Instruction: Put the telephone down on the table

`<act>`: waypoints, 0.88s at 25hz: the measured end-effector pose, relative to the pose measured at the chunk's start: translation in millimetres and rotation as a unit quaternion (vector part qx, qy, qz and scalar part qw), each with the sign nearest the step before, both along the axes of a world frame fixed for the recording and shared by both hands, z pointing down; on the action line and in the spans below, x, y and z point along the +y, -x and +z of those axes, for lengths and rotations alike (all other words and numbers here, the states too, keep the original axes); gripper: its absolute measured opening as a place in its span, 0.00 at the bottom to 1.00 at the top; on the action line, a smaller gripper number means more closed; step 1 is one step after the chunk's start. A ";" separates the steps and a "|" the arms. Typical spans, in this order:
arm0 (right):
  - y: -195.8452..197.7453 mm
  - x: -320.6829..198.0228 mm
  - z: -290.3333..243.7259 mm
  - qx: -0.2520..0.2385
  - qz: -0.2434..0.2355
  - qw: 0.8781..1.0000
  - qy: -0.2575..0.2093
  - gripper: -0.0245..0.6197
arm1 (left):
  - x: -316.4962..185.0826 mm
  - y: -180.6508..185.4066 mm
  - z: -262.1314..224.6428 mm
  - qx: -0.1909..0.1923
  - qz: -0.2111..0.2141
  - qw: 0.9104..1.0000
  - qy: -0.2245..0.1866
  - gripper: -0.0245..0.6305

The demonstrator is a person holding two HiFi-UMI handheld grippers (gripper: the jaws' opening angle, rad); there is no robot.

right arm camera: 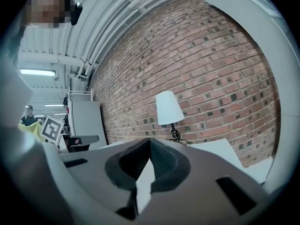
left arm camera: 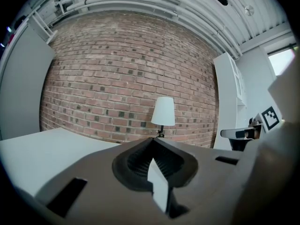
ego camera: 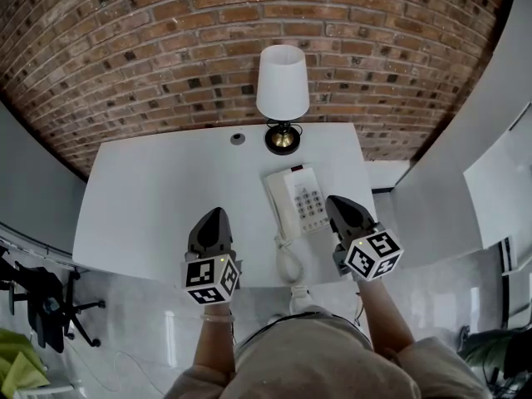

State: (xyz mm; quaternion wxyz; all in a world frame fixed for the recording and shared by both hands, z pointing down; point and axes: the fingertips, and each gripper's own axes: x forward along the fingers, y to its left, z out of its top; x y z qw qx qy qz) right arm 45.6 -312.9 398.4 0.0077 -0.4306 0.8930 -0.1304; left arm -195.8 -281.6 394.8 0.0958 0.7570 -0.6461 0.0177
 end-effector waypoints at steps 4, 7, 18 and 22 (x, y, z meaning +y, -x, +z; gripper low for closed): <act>-0.1 -1.6 -8.5 0.004 0.004 1.000 -0.015 0.05 | 2.4 3.7 -7.2 -0.010 -0.003 1.000 -0.011 0.05; -0.5 -1.0 -16.4 0.009 0.010 0.999 -0.035 0.05 | 4.9 8.2 -10.3 -0.013 -0.005 1.000 -0.018 0.05; -4.7 0.4 -29.1 0.022 0.018 0.997 -0.068 0.05 | 9.7 15.2 -16.2 -0.010 -0.019 0.999 -0.038 0.05; -6.6 -0.3 -27.8 0.021 0.020 0.997 -0.066 0.05 | 9.9 14.7 -17.4 -0.009 -0.021 0.999 -0.040 0.05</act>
